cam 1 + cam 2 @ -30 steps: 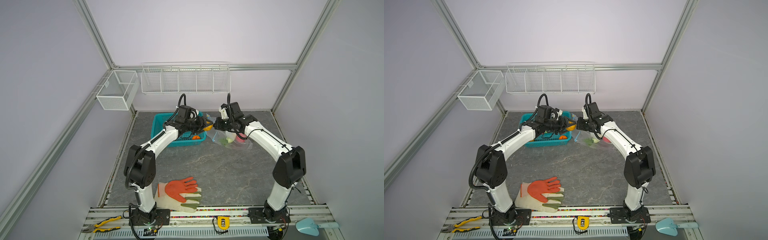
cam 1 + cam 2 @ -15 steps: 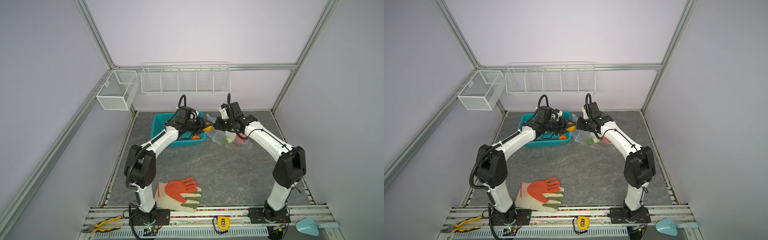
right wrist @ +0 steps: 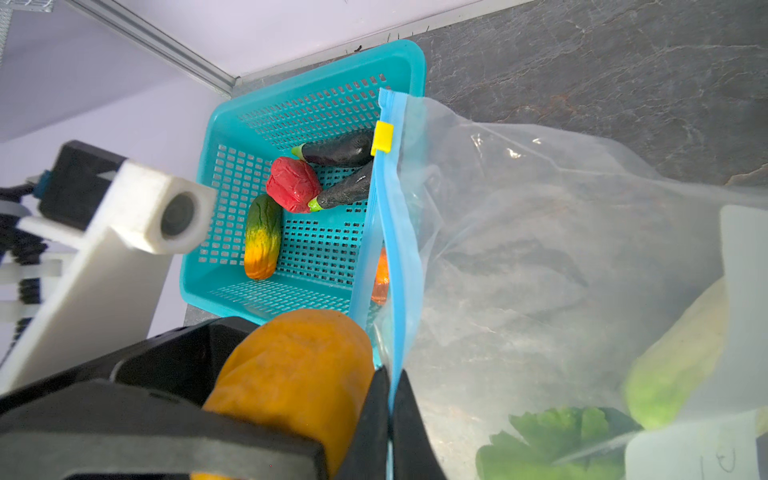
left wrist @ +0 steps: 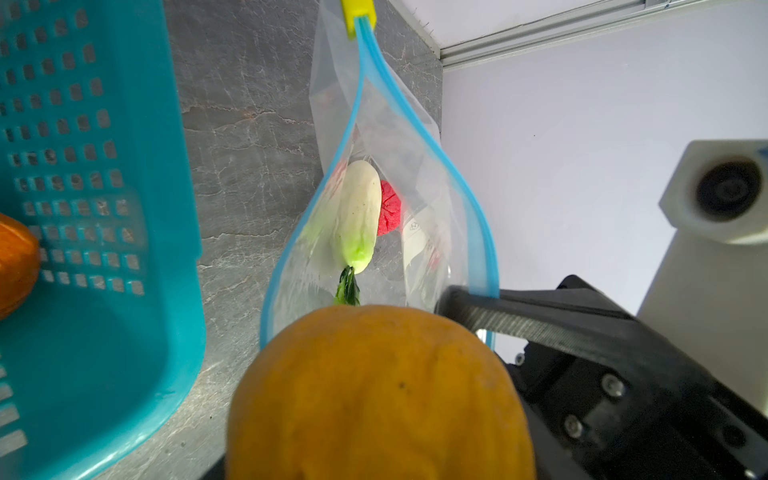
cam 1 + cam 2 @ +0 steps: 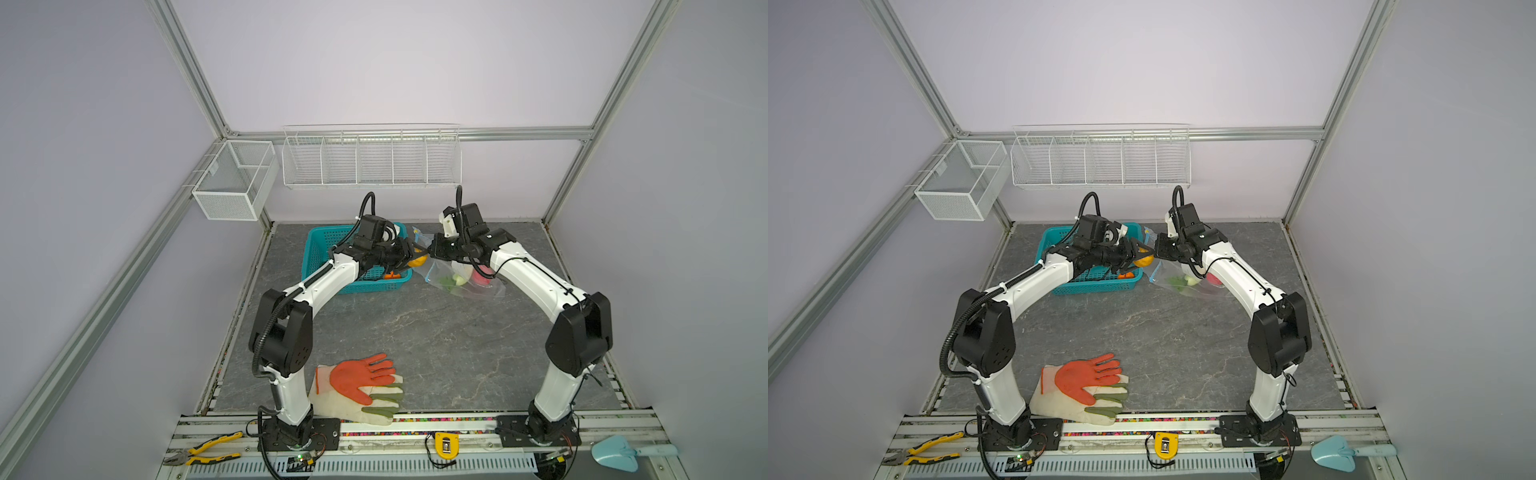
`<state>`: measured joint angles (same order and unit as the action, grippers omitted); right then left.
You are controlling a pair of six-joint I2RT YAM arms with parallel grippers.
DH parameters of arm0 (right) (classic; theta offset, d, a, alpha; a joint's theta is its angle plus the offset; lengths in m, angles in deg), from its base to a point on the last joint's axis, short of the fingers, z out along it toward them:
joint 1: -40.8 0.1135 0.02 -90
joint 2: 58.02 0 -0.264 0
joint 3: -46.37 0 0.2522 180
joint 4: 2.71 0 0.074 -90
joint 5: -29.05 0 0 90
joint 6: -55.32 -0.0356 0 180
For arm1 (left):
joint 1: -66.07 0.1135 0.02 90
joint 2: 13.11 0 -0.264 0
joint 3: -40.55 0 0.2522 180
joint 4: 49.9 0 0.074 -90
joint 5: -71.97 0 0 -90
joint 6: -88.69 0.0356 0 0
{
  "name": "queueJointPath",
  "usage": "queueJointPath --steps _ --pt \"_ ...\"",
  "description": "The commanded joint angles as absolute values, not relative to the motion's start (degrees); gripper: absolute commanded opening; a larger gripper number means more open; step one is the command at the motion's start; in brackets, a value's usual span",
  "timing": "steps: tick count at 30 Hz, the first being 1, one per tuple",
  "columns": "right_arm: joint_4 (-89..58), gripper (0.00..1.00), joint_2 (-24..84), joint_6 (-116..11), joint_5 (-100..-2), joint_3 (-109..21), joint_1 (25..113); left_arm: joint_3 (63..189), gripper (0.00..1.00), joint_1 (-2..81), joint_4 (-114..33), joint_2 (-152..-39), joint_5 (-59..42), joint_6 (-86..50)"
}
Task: Place the food in the zip-top bag and seal the zipper
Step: 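Lower the yellow squash into the bag mouth and open the left gripper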
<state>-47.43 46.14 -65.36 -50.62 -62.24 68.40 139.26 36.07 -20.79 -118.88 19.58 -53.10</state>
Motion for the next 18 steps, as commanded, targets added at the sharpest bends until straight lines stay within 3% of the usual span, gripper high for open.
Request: queueJointPath --steps 1,18 --pt "-46.8 0.06 44.4 -66.1 -50.3 -63.7 67.9 138.9 0.54 35.8 -19.9 -119.6 19.1 -51.8" --pt "-45.9 0.06 43.5 -66.7 -50.0 -63.5 67.8 142.4 0.54 34.7 -13.6 -121.7 17.7 -48.5"
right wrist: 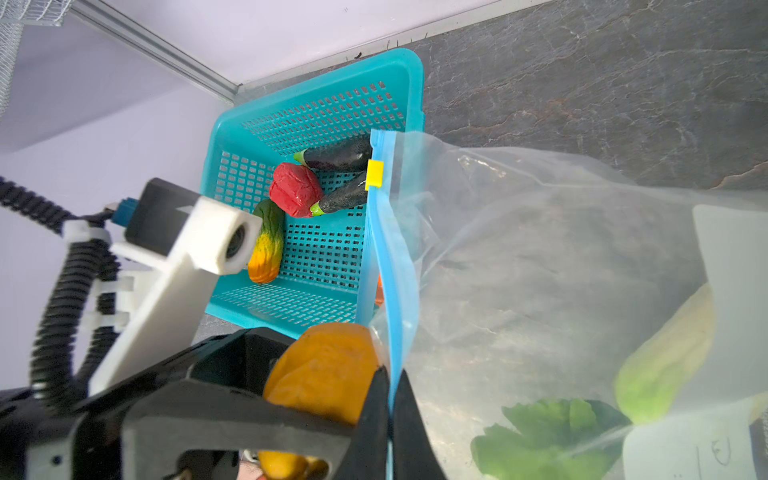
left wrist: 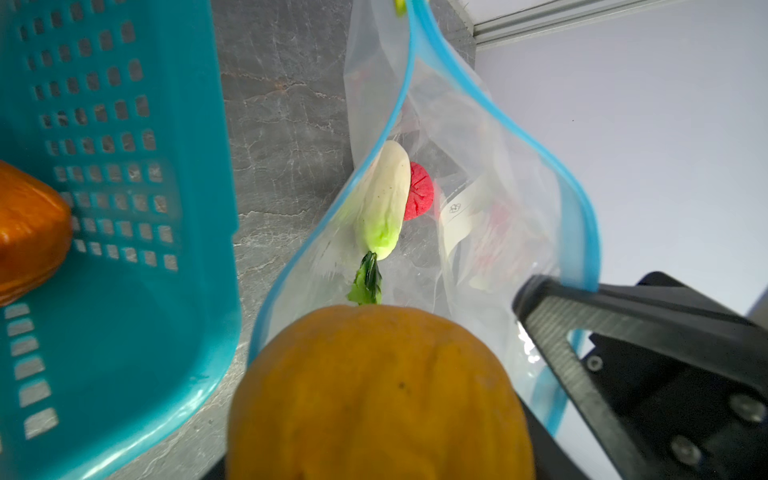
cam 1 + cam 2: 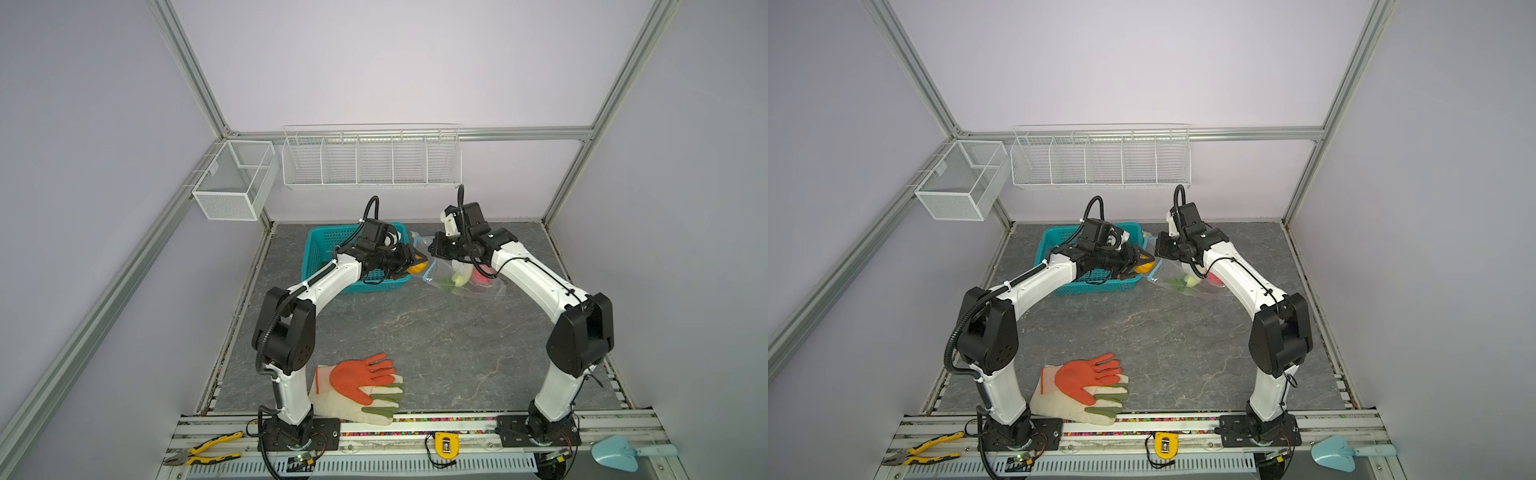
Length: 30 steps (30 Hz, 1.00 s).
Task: Place the food in the zip-top bag and seal the zipper
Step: 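Lower the yellow squash into the bag mouth and open the left gripper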
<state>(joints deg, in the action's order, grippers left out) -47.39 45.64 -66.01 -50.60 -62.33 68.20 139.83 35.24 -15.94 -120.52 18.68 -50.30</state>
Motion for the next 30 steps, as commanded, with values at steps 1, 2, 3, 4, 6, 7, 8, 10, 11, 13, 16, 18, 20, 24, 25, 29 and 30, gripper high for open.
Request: queueJointPath --steps 1,2,3,4,6,7,8,10,11,13,16,18,20,24,25,29,30 --pt "-45.9 0.06 43.5 -66.6 -49.9 -63.5 67.9 142.7 0.54 34.7 -13.3 -121.8 17.6 -48.4" --pt "-45.9 0.07 43.5 -66.7 -49.9 -63.5 67.8 142.8 0.55 34.7 -13.2 -121.9 17.7 -48.2" --pt "-45.9 0.06 43.5 -66.7 -49.9 -63.5 67.9 142.9 0.55 34.6 -13.2 -121.7 17.7 -48.1" --pt "-45.9 0.07 43.5 -66.7 -49.9 -63.4 67.8 143.0 0.56 34.6 -13.1 -121.7 17.6 -48.1" --pt "-45.8 0.07 43.6 -66.7 -50.0 -63.4 67.9 143.2 0.58 34.5 -13.0 -121.7 17.5 -48.0" --pt "-45.8 0.06 43.6 -66.6 -49.9 -63.4 67.8 143.3 0.6 34.5 -13.0 -121.7 17.6 -47.8" --pt "-45.8 0.07 43.6 -66.7 -50.0 -63.4 67.8 143.4 0.62 34.5 -12.8 -121.7 17.5 -47.8" --pt "-45.8 0.06 43.6 -66.7 -50.0 -63.4 67.8 143.5 0.67 34.5 -12.6 -121.5 17.2 -47.5" --pt "-45.9 0.07 43.7 -66.6 -49.9 -63.4 67.8 143.5 0.7 34.5 -12.5 -121.4 17.1 -47.4" --pt "-45.9 0.06 43.7 -66.5 -50.0 -63.3 67.9 143.6 0.73 34.5 -12.2 -121.3 16.8 -47.1" --pt "-46.0 0.06 43.7 -66.5 -50.0 -63.3 67.8 143.6 0.79 34.5 -11.9 -121.0 16.5 -46.9" --pt "-46.0 0.07 43.6 -66.5 -50.0 -63.3 67.9 143.8 0.81 34.5 -11.9 -120.9 16.3 -46.7" --pt "-46.1 0.07 43.6 -66.4 -50.2 -63.4 67.8 144.0 0.83 34.5 -11.7 -120.8 16.2 -46.5" --pt "-46.1 0.07 43.6 -66.3 -50.2 -63.3 67.8 144.0 0.85 34.5 -11.6 -120.5 15.9 -46.2" --pt "-46.2 0.06 43.6 -66.2 -50.3 -63.3 67.8 144.0 0.85 34.5 -11.6 -120.5 15.8 -46.1" --pt "-46.1 0.07 43.6 -66.2 -50.4 -63.3 67.8 143.8 0.84 34.5 -11.6 -120.3 15.7 -46.1" --pt "-46.1 0.07 43.5 -66.1 -50.5 -63.3 67.8 143.8 0.83 34.5 -11.6 -120.2 15.7 -46.2"
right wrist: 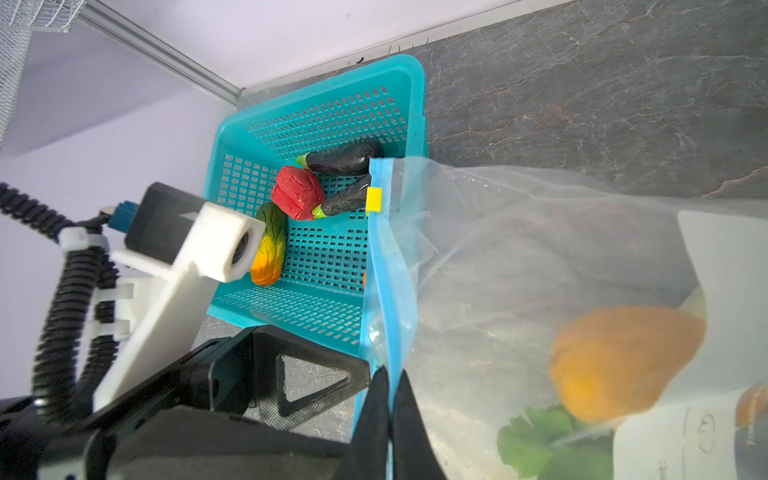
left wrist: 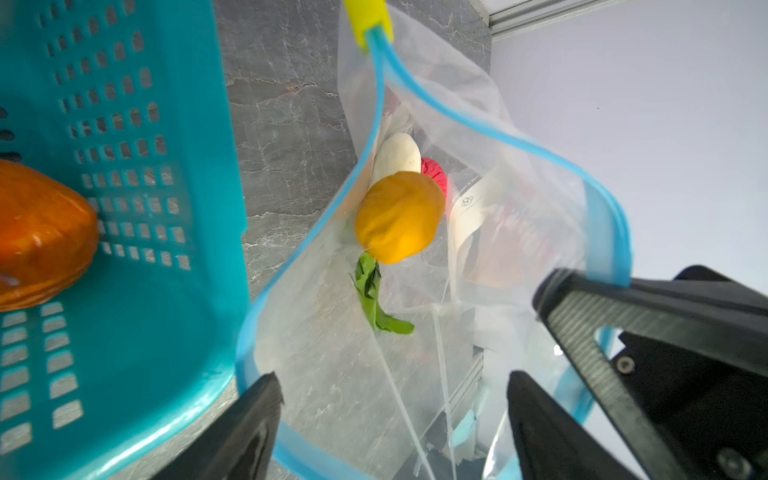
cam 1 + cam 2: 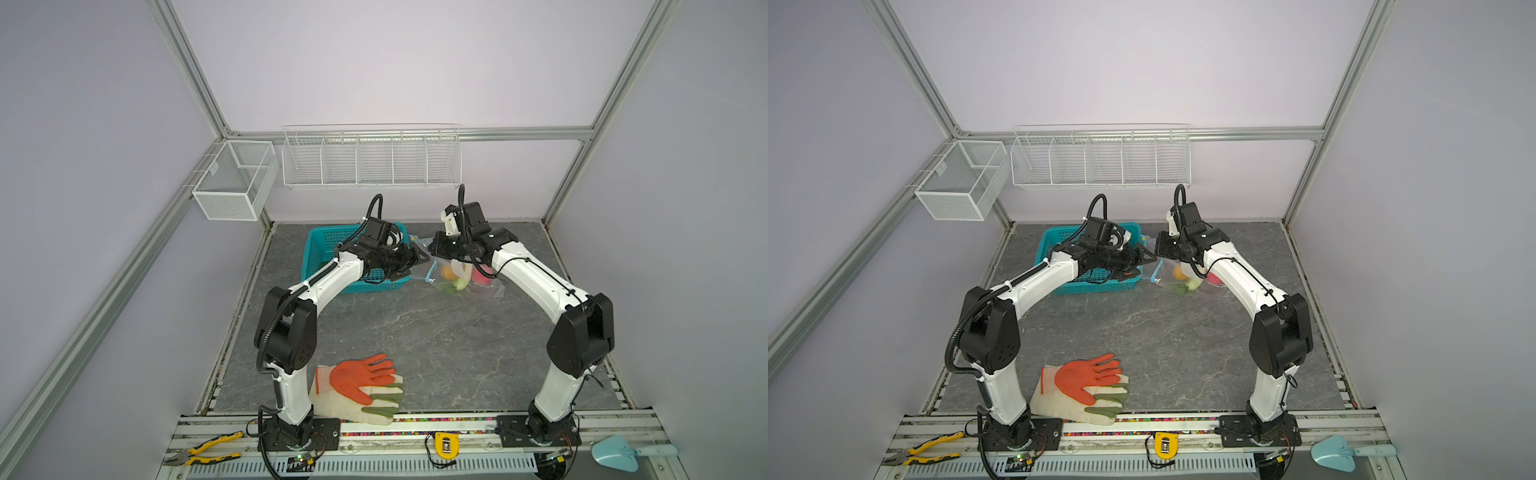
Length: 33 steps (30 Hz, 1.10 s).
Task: Place the food in the zip-top bag and seal the zipper
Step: 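Lower the yellow squash into the bag mouth and open the left gripper, then grasp the bag's blue zipper edge with the left gripper beside the right gripper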
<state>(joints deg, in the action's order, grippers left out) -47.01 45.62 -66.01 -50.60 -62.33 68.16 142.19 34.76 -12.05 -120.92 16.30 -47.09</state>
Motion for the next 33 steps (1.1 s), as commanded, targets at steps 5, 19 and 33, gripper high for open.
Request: queueJointPath --steps 5,19,33 --pt "-46.4 0.07 43.1 -65.8 -51.0 -63.3 67.7 144.1 0.79 34.5 -11.5 -119.5 15.8 -46.2" --pt "-47.1 0.06 39.7 -64.7 -52.3 -62.3 65.6 140.6 0.71 36.5 -9.1 -115.3 15.2 -42.9" --pt "-46.9 0.06 37.6 -64.4 -52.7 -60.6 65.5 144.5 0.56 34.7 -15.7 -119.6 20.3 -46.5"
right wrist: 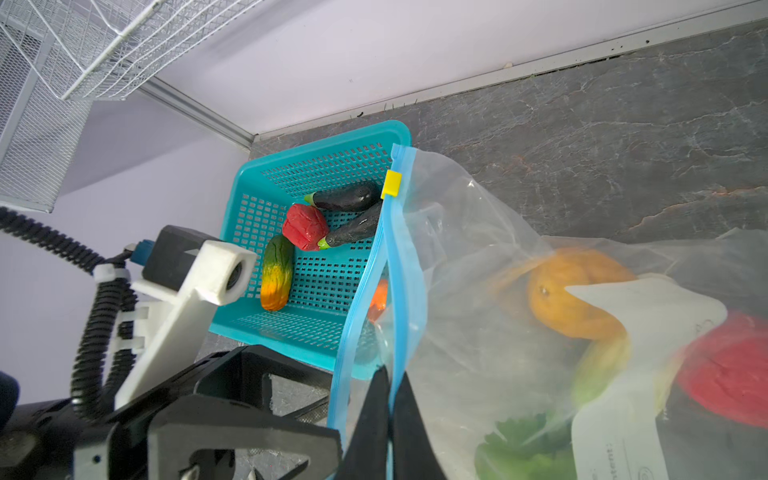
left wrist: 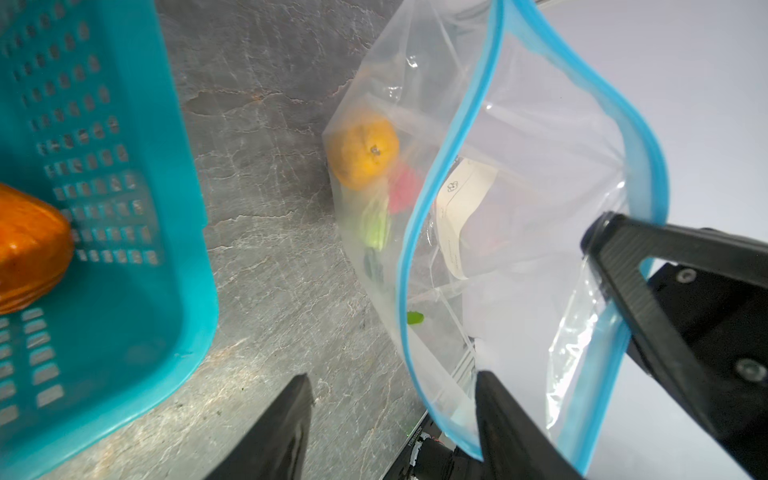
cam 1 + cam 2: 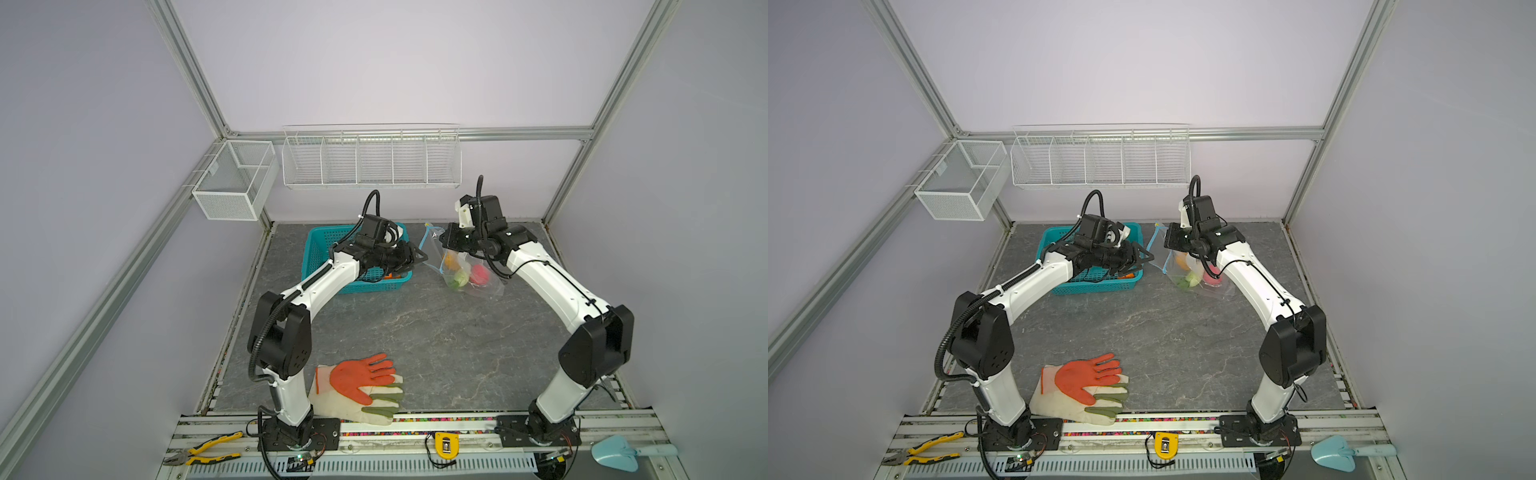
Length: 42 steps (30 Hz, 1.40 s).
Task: Place the food in the zip-top bag and seal the zipper
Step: 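Grasp the bag's blue zipper edge with the left gripper beside the right gripper, then lift the bag by its zipper with both grippers to settle the contents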
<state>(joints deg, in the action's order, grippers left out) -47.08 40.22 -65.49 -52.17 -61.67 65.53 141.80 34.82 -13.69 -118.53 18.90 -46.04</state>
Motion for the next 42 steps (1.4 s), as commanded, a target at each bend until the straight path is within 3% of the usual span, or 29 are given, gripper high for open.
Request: queueJointPath --steps 1,9,14,19,42 --pt "-47.0 0.07 37.4 -64.3 -52.9 -60.5 65.4 145.0 0.53 34.7 -15.3 -119.9 20.1 -46.4" --pt "-46.8 0.06 36.6 -64.0 -53.2 -59.4 65.3 147.5 0.19 34.7 -13.1 -121.4 19.4 -45.6" --pt "-47.0 0.07 36.0 -63.7 -53.5 -59.6 64.6 148.2 0.06 34.5 -15.3 -121.4 20.9 -47.9" --pt "-47.0 0.07 35.2 -63.6 -53.9 -59.7 64.0 150.6 0.0 33.5 -16.1 -121.6 21.4 -49.1" --pt "-47.9 0.06 29.0 -62.7 -56.8 -58.2 57.2 170.8 0.0 29.1 -14.7 -128.3 23.9 -53.4"
